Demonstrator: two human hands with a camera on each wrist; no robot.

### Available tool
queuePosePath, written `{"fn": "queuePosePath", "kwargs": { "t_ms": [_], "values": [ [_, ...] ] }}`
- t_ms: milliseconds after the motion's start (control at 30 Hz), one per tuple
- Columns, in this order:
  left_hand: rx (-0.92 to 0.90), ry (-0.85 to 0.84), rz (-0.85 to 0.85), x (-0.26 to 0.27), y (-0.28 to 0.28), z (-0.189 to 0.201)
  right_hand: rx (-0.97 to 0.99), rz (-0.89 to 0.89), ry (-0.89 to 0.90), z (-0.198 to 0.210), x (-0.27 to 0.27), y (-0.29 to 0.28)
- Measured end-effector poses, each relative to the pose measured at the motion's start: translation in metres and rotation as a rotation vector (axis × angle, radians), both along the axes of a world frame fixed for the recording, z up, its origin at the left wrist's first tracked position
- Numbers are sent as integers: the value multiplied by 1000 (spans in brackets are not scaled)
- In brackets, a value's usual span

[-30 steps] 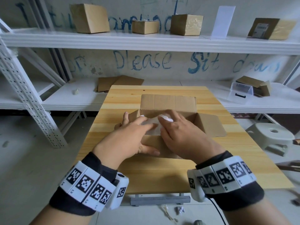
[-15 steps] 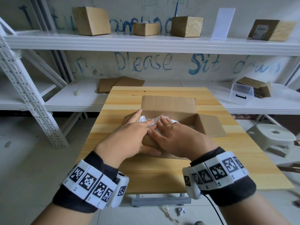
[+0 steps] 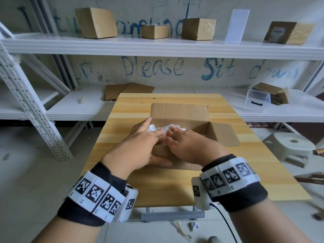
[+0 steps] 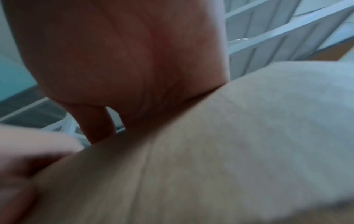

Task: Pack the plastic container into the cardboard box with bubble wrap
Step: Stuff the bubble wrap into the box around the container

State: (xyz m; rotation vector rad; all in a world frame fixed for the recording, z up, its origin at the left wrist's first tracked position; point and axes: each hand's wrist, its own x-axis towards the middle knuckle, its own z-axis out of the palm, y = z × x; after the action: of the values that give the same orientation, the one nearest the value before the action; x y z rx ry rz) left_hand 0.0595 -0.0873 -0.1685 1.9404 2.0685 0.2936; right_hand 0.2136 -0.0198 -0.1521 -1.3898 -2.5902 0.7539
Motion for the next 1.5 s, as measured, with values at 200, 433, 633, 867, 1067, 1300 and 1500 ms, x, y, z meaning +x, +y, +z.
{"fn": "queuePosePath", "kwargs": {
  "t_ms": [200,433,633,867,1067,1300,1500],
  "values": [
    [-44,20,14,9,-8,13,-136,-135,127,22,14,14],
    [-82,22,-5,6,-5,16,-518,-444,197,43,14,48],
    [-84,-25,8,8,-7,16,-700,-543,300,11,2,66],
    [-46,34,-60,2,-3,10,-795,-516,201,52,18,72],
    [-32,-14,-55,1,-3,8,-974,-464,167,45,24,87],
    [-55,-28,-38,2,-4,9,-932,-443,129,33,19,86],
    [-58,13,-52,0,-1,7,-848,-345,150,71,23,86]
  ]
}}
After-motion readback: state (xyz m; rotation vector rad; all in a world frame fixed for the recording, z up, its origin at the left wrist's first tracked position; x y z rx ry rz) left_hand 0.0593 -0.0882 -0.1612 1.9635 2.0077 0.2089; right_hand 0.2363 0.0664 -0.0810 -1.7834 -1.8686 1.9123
